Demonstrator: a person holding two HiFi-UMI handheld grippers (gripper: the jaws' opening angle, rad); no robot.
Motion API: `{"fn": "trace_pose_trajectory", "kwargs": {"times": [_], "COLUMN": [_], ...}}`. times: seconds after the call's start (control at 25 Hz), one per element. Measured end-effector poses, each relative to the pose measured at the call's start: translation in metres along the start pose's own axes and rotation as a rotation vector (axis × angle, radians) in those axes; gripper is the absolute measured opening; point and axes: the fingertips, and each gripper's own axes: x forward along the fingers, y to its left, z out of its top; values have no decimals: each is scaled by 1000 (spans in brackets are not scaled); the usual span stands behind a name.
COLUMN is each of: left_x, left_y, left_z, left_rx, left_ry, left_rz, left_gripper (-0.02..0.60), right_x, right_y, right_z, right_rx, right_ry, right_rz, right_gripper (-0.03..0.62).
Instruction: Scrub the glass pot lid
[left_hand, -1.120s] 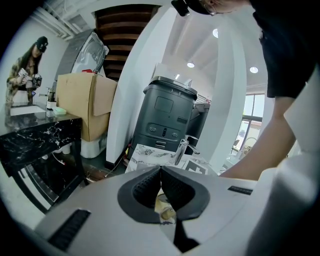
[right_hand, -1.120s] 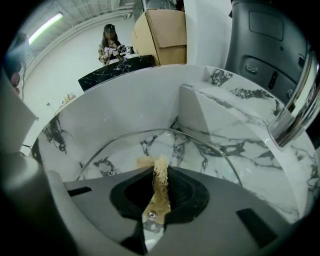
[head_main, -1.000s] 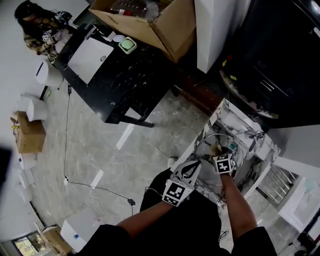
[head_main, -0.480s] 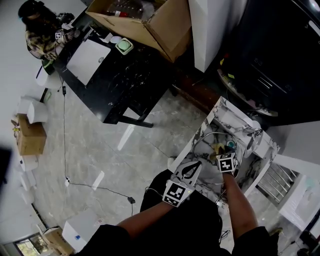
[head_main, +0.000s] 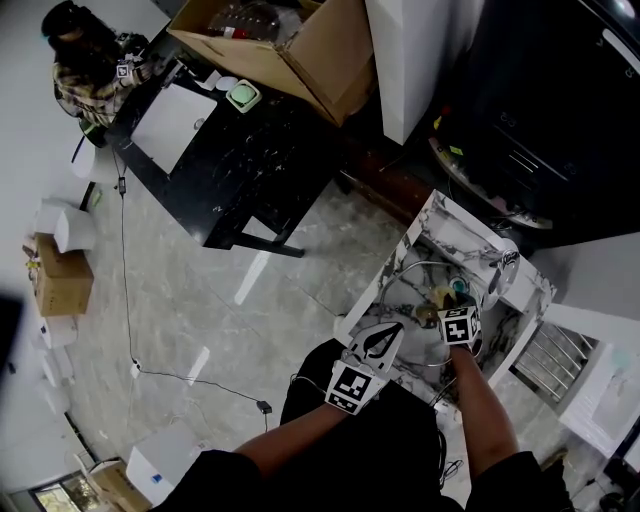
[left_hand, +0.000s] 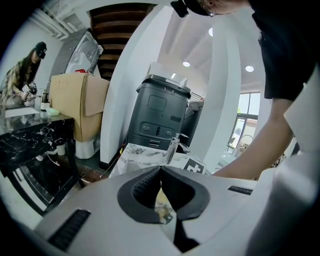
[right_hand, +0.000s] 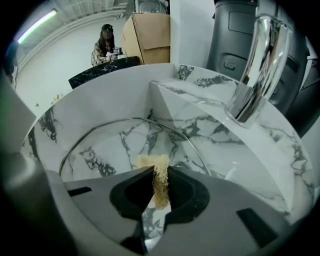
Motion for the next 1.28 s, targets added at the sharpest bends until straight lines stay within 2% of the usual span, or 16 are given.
{"fn": "trace_pose_trajectory", "kwargs": {"times": [0.44,0.72,1.08,1.28], "left_x": [0,-2,-13,-20], "left_y": [-17,-28,-13,-13], "left_z": [-2,-1,-2,-5], "left_rx": [11,6,-19,-14], "left_ry": [-3,-13,-24,-19], "left_rz": [-31,-68,-46,-72], "left_gripper": [16,17,16,15], "right_x": [-11,-22,-37,-43], "right_y": [-19,-25,-19,-8], "right_z": [-26,-44,-63,-73], "right_rx": [32,102,112,115], "right_ry": [21,17,44,65], "right_rz": [-52,-84,-92,-99], "right_gripper": [60,60,60,60]}}
